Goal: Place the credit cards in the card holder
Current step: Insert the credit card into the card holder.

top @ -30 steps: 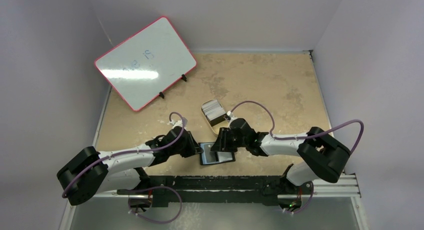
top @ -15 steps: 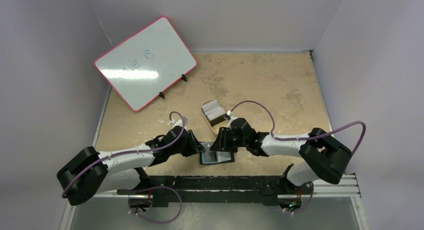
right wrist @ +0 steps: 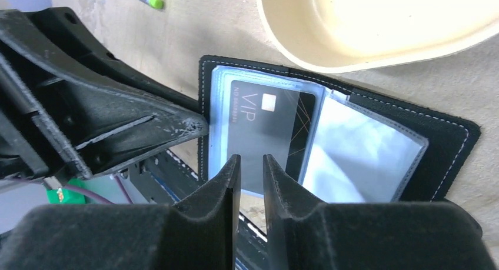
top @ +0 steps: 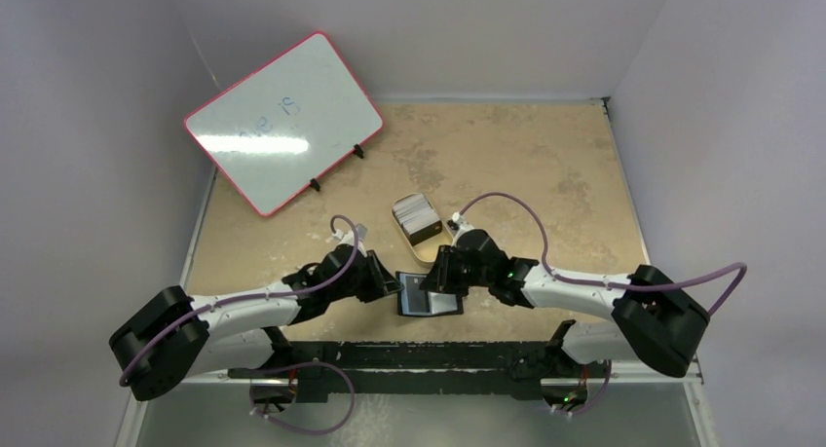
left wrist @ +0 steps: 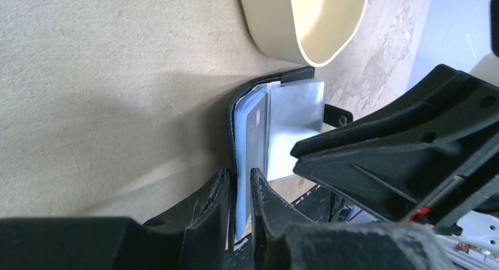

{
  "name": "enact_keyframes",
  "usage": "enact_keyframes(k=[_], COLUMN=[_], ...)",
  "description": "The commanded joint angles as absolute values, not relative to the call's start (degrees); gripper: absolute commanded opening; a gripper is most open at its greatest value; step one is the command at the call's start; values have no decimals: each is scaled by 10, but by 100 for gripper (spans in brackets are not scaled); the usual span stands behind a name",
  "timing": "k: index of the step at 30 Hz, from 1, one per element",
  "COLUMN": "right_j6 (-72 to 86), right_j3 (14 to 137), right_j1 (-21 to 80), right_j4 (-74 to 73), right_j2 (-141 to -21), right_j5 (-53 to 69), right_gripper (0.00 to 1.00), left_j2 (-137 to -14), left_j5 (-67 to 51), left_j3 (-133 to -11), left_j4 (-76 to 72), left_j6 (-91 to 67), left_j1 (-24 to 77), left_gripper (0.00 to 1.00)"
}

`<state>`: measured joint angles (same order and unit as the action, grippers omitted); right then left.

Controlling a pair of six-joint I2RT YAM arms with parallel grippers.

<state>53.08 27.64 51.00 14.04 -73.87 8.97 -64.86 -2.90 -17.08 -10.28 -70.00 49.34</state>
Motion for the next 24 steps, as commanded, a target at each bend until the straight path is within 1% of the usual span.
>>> enact_keyframes(k=[1, 10, 15, 19, 24], right_j6=[521, 507, 508, 509, 507], right_j3=[273, 277, 261, 252, 246], right_j1=[512, 512, 511, 512, 512], right_j4=[130, 106, 111, 130, 150], right_j2=[-749, -749, -756, -771, -773], right_j5=[62, 30, 10, 16, 5], right_gripper=[21, 17, 13, 12, 11], left_j2=[-648, -678, -697, -711, -720], left_j5=[-41, -58, -64, -67, -71], left_j3=[-169, -167, -171, -176, -181], left_j4=[-157, -194, -214, -227, -236], left_j6=[-710, -709, -707, -705, -701], left_j1=[497, 497, 497, 498, 499], left_gripper=[17, 22, 23, 20, 20])
